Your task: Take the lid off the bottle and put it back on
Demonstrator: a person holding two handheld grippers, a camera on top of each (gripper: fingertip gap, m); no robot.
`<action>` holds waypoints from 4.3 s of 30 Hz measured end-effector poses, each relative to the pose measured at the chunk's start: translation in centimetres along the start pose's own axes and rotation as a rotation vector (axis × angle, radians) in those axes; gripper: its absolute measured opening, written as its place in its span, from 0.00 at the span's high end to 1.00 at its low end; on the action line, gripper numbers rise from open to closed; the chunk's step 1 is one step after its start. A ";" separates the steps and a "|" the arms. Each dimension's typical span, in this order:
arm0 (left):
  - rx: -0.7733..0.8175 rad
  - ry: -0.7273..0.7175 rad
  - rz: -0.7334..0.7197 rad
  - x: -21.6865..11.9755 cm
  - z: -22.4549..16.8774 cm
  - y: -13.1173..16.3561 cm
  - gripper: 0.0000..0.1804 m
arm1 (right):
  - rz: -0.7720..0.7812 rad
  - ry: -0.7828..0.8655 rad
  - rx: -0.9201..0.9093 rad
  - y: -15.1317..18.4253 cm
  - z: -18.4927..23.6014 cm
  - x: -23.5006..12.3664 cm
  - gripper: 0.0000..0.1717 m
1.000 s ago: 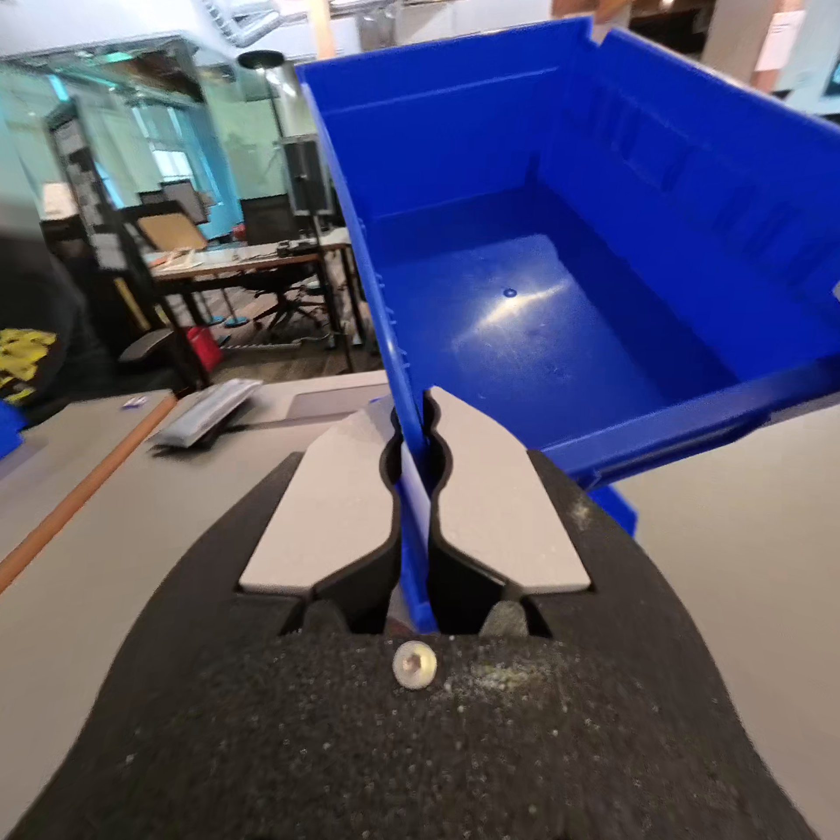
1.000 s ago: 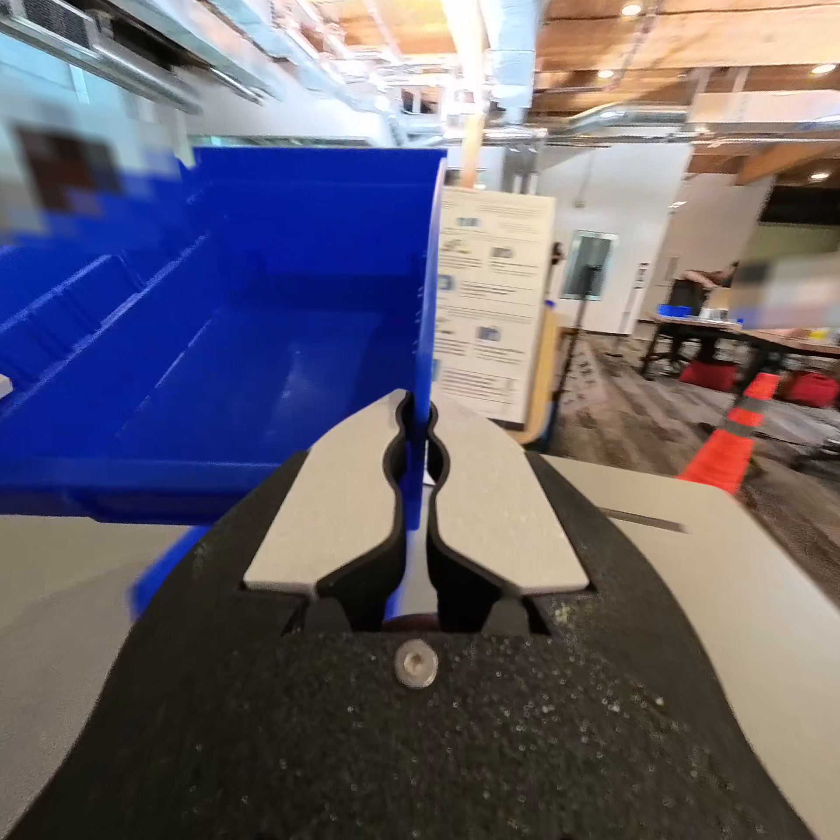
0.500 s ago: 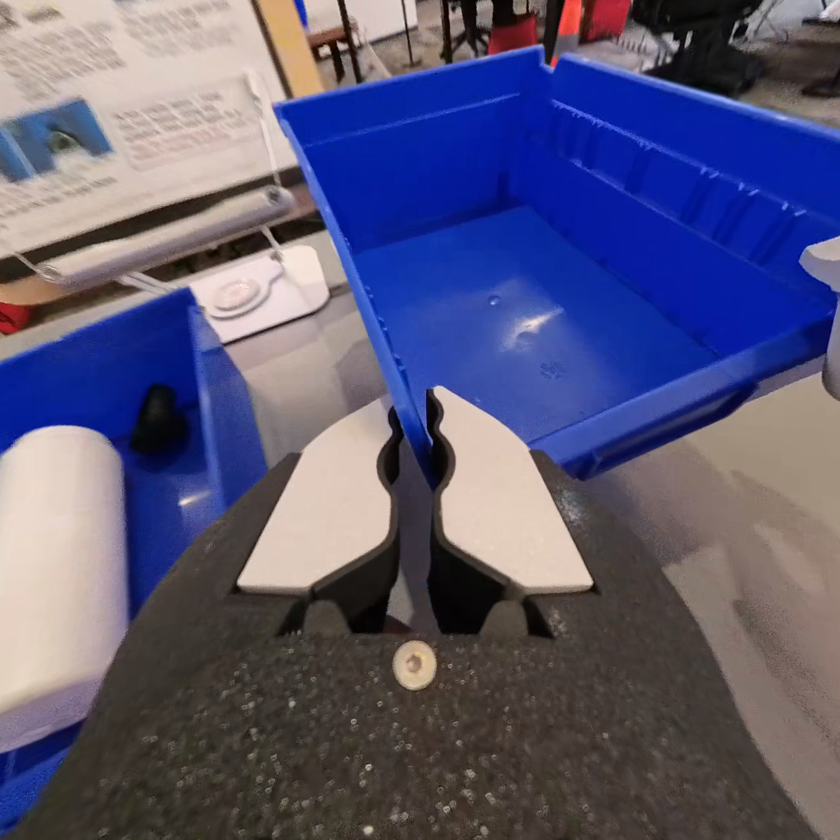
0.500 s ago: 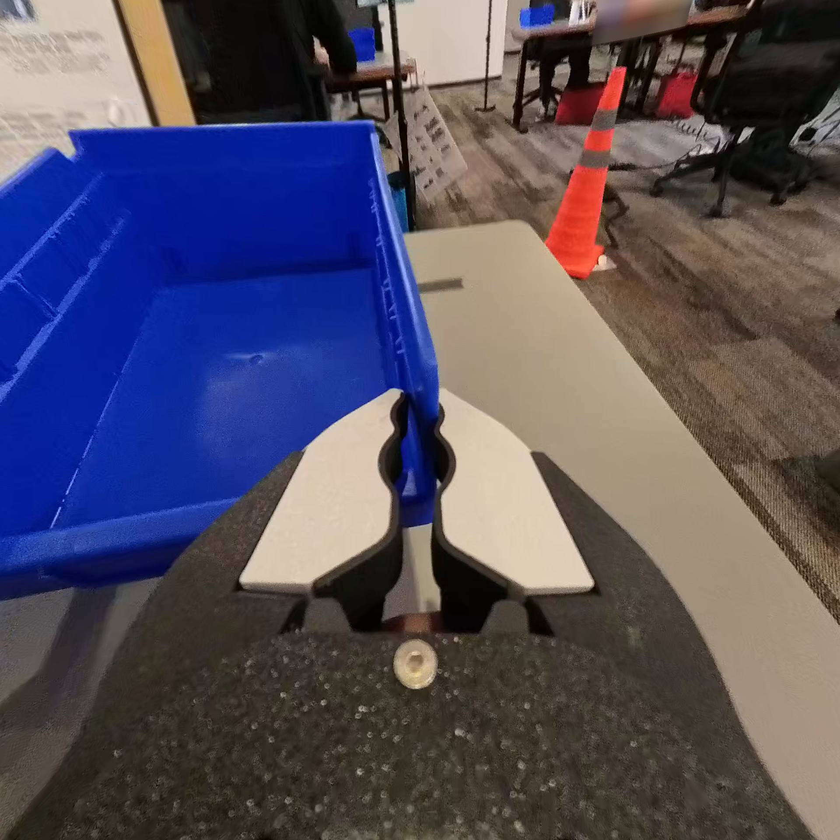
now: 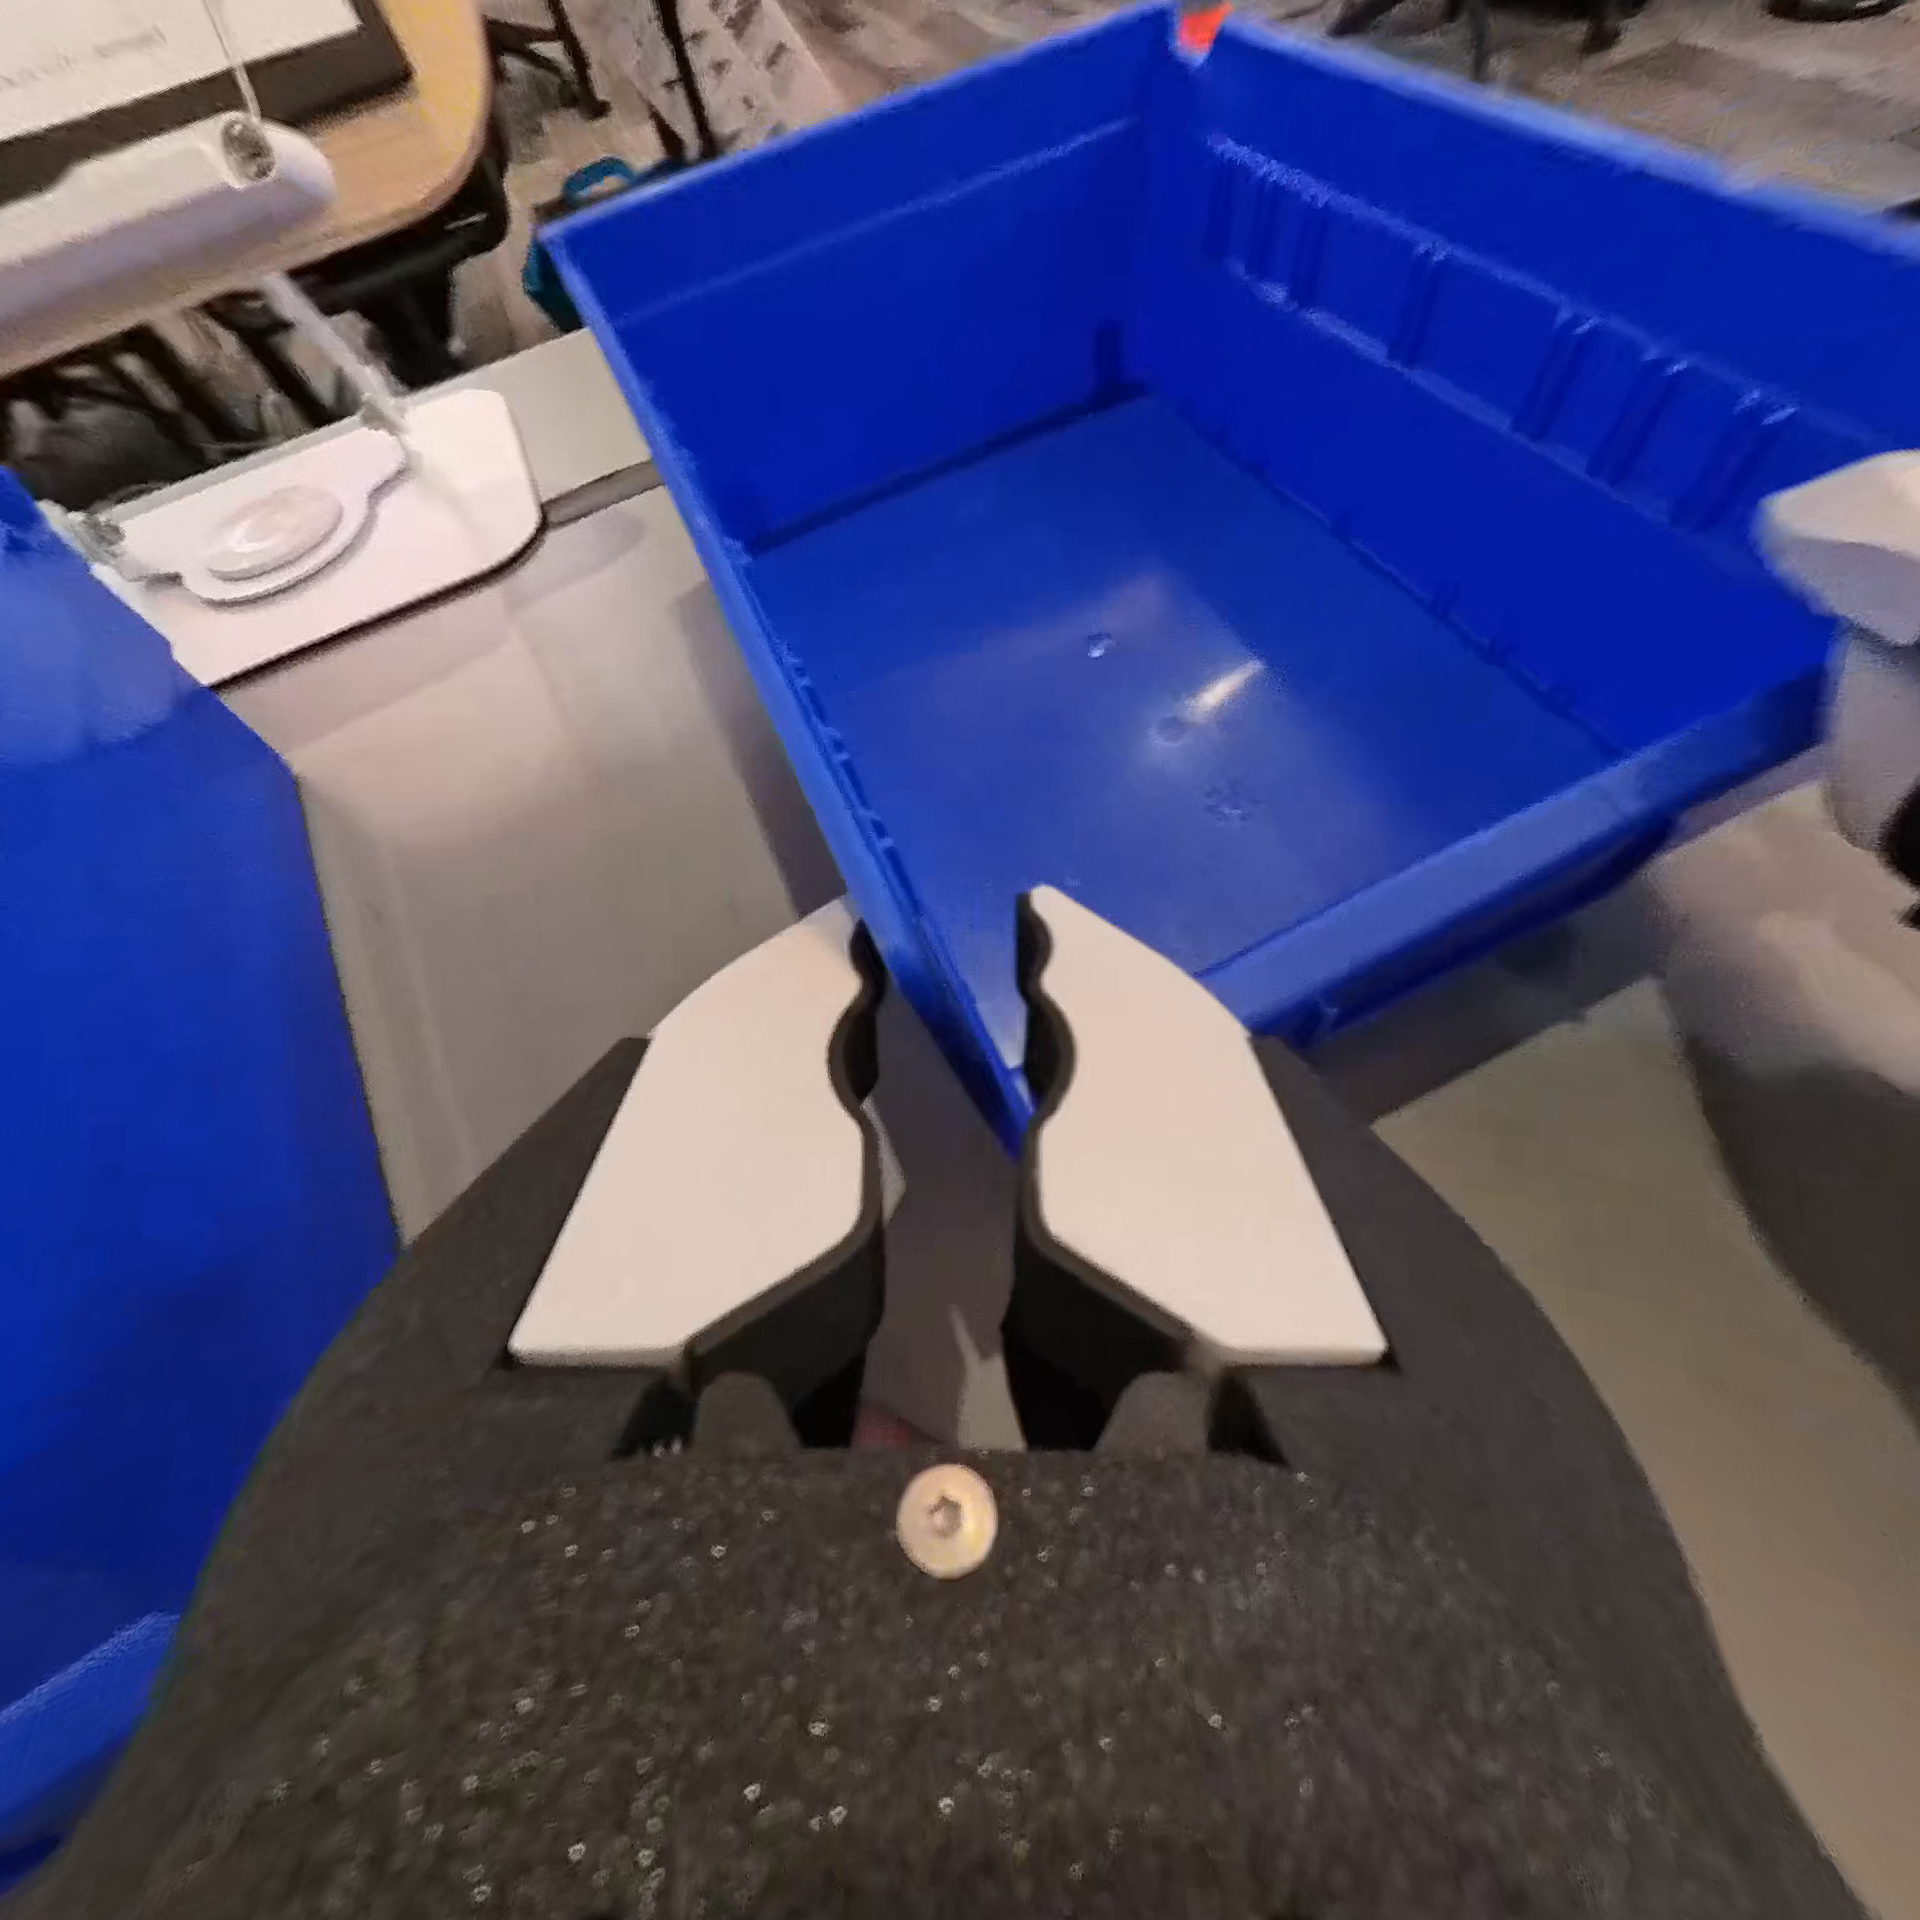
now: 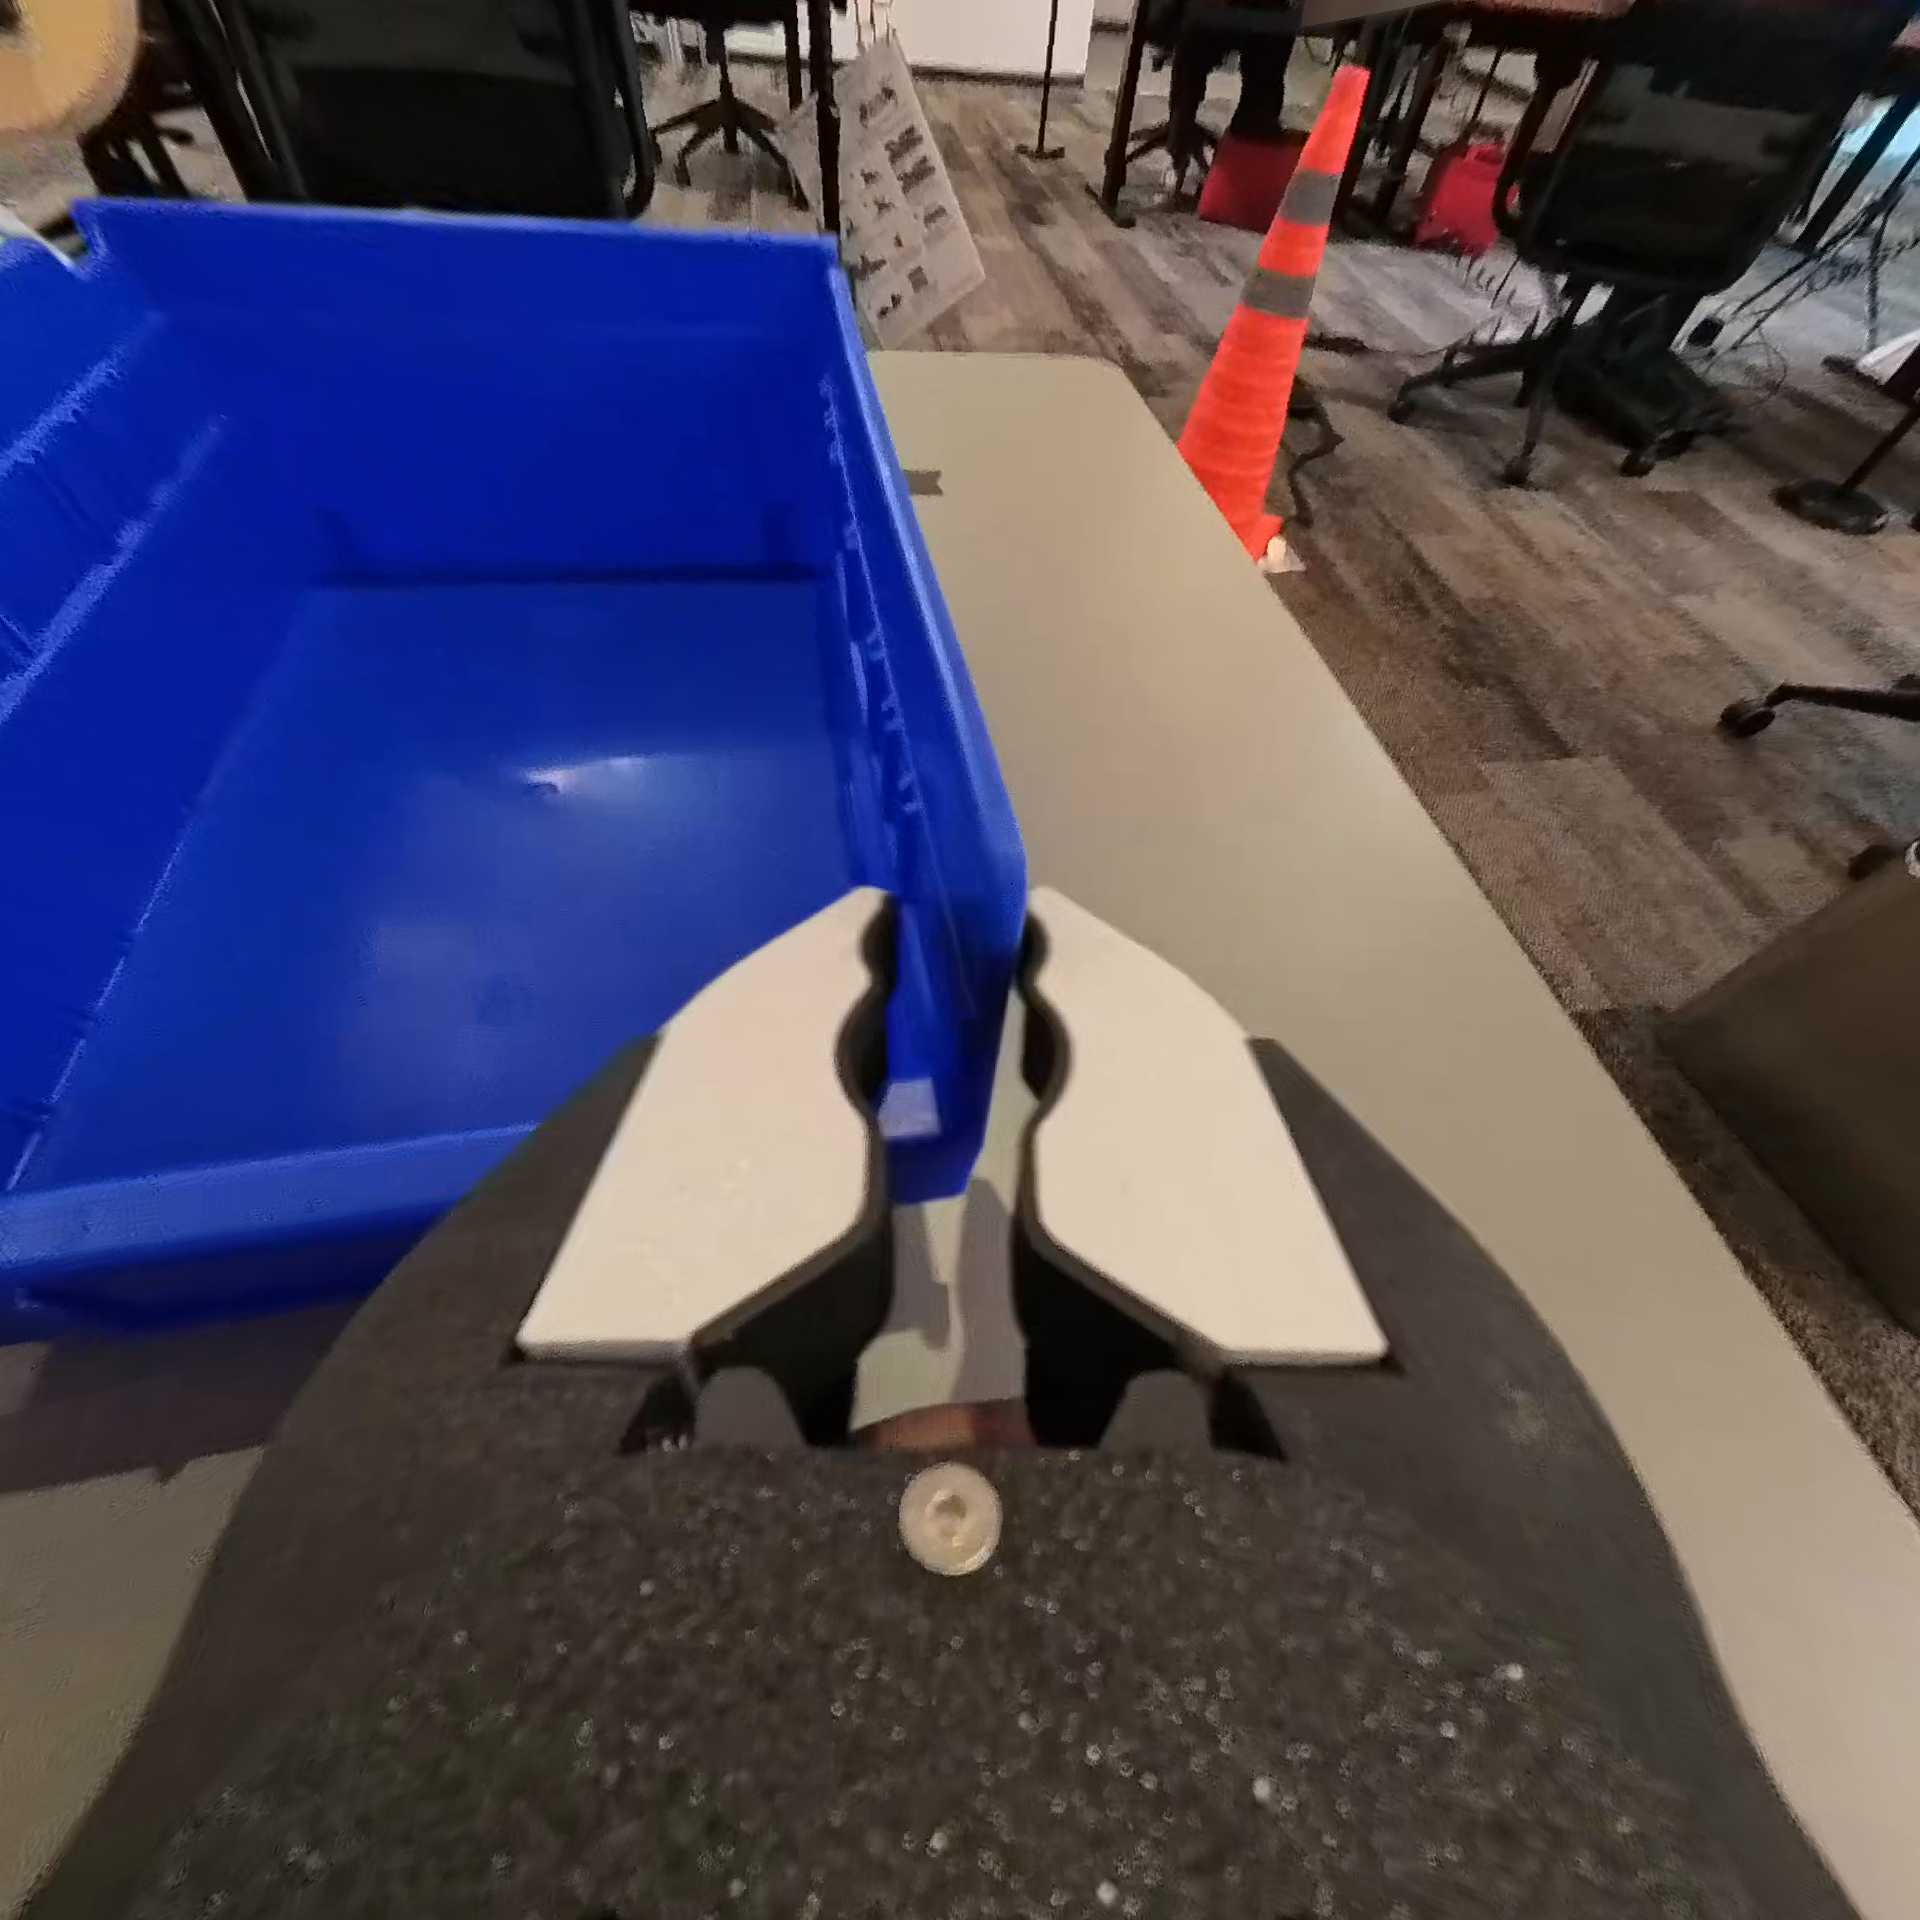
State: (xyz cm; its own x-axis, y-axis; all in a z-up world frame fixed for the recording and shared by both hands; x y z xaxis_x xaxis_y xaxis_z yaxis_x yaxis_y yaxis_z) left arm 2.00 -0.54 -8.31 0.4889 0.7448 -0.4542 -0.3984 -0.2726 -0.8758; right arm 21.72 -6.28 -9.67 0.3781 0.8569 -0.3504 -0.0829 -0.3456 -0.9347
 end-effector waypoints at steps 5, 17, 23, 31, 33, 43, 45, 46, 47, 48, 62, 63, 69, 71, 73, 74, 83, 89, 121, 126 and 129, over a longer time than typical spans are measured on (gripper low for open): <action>0.007 0.070 -0.091 -6.3 3.7 -2.5 0.74 | -0.140 0.063 -0.110 -2.3 0.1 -2.1 0.73; -0.255 -0.212 -0.099 -16.8 24.5 5.8 0.69 | -0.260 -0.676 -0.039 -4.2 18.3 -7.8 0.68; -0.302 -0.183 0.000 -13.8 26.7 10.6 0.68 | -0.028 -0.624 0.059 -1.4 27.0 -7.3 0.60; -0.327 -0.247 0.038 -12.8 27.4 11.7 0.98 | 0.004 -0.431 -0.092 0.6 30.0 -6.2 0.98; -0.295 -0.295 -0.010 -13.3 27.8 11.2 0.98 | -0.056 -0.408 -0.101 0.3 30.5 -6.9 0.98; -0.395 -0.410 -0.167 -18.4 36.4 11.6 0.99 | -0.143 -0.456 -0.032 -2.9 39.5 -10.0 0.98; -0.363 -0.453 -0.202 -19.5 38.8 12.2 0.99 | -0.190 -0.459 -0.068 -3.2 42.3 -10.4 0.98; -0.353 -0.469 -0.211 -19.9 40.0 12.7 0.99 | -0.199 -0.472 -0.072 -3.2 43.7 -10.5 0.97; -0.351 -0.477 -0.213 -20.3 41.2 13.2 0.99 | -0.202 -0.488 -0.071 -3.2 45.1 -10.5 0.97; -0.358 -0.476 -0.215 -20.5 42.5 13.8 0.99 | -0.197 -0.498 -0.073 -3.1 46.5 -10.5 0.97; -0.459 -0.400 -0.088 -18.1 50.5 20.2 0.99 | 0.069 -0.651 0.041 -0.1 54.7 -8.3 0.94; -0.451 -0.408 -0.078 -18.1 50.5 20.1 0.99 | 0.099 -0.677 0.043 -0.3 54.6 -8.1 0.93; -0.419 -0.494 -0.098 -20.0 50.6 18.8 0.86 | 0.178 -0.891 -0.019 -1.6 51.4 -9.1 0.91; -0.445 -0.482 -0.156 -21.3 50.5 18.1 0.84 | 0.117 -0.957 -0.067 -2.4 48.7 -9.9 0.83; -0.470 -0.457 -0.152 -22.0 49.9 17.5 0.78 | 0.062 -1.003 -0.144 -3.0 45.3 -10.6 0.79; -0.477 -0.449 -0.102 -22.1 49.6 17.4 0.77 | 0.035 -1.006 -0.178 -3.2 43.4 -10.7 0.78; -0.660 0.201 -0.131 -21.0 38.6 11.0 0.62 | -0.006 -0.801 -0.173 -1.7 23.9 -9.6 0.66; -0.610 0.379 -0.208 -19.4 27.8 13.4 0.64 | -0.163 -0.736 -0.082 1.3 15.4 -12.3 0.66; -0.139 0.238 0.101 -14.3 41.1 3.4 0.52 | -0.183 -0.768 -0.109 2.8 15.3 -11.8 0.70; -0.079 0.133 0.418 -3.5 48.4 0.9 0.51 | -0.168 -0.800 -0.108 2.6 16.2 -11.5 0.70; -0.114 0.072 0.576 2.0 50.6 1.5 0.50 | -0.167 -0.809 -0.124 2.5 16.8 -11.5 0.70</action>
State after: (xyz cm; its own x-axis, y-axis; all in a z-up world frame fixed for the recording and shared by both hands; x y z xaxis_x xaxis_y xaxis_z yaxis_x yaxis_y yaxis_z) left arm -36.85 31.36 -2.27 0.2712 0.4152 -0.8684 -0.5311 -0.6878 -0.4948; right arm 1.72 -10.54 -8.97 -0.4064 0.8945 -0.1862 0.0353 -0.1882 -0.9815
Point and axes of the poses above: each gripper's, where its closed fingertips meet, x out along the fingers, y out of its underside, z = x × y across the jaws, the point moved 9 cm from there along -x, back along the fingers, and after that the axes turned 2 degrees about -y, right-handed, at the moved point
